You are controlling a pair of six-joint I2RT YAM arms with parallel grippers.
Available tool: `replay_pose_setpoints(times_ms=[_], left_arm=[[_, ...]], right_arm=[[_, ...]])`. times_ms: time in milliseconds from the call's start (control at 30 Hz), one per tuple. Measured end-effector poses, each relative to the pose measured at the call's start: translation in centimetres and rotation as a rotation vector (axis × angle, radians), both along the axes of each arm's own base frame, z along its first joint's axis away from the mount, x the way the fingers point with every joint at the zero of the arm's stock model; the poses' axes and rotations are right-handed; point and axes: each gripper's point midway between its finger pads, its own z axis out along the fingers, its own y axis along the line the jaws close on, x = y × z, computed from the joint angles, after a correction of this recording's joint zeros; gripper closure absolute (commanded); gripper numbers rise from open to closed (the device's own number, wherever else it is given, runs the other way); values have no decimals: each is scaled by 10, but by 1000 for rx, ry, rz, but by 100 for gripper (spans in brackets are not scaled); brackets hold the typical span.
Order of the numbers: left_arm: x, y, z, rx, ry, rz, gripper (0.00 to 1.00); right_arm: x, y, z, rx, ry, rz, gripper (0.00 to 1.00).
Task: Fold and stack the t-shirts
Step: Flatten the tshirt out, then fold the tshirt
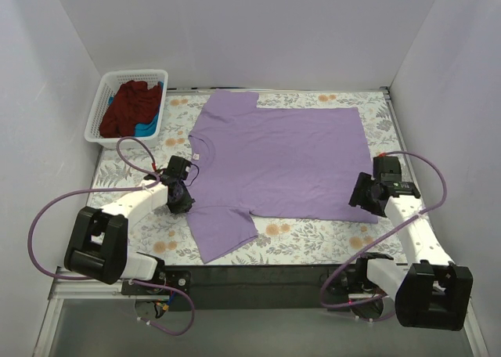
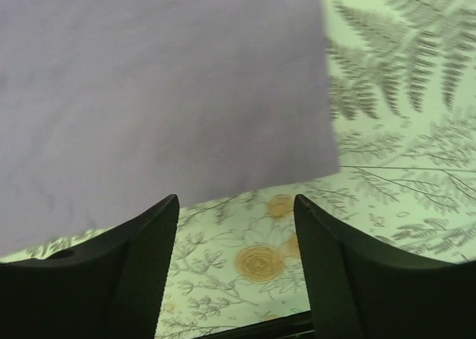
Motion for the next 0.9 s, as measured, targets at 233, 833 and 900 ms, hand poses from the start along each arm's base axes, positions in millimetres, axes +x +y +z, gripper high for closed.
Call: replay_pose_setpoints(times_ms=[233,833,900], left_arm=[[0,0,0,1,-5,-12,100],[0,0,1,-1,-13,-14,100],[0,0,1,-1,-13,-14,100]], right_arm=[[-19,-46,-20,17,77,-254,42],[-25,-44,-56,129,175,-349,54],[-25,-44,-57,129,177,-352,60]])
